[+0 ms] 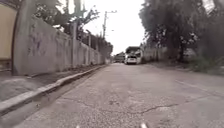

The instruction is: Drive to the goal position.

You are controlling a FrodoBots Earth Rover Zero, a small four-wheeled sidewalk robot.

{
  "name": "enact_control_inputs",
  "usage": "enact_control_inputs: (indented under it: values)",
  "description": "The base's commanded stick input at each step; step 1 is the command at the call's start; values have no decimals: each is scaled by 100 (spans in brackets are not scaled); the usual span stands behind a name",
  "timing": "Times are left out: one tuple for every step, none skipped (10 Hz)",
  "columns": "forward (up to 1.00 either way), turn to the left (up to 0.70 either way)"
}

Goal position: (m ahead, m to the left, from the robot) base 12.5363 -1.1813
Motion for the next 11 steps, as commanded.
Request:
enact_control_inputs:
  values:
    - [0, -45]
    - [0, -45]
    - [0, -45]
    - [0, 0]
    - [0, 0]
    - [51, 0]
    - [100, 0]
    - [100, 0]
    - [100, 0]
    - [100, 0]
    - [100, 0]
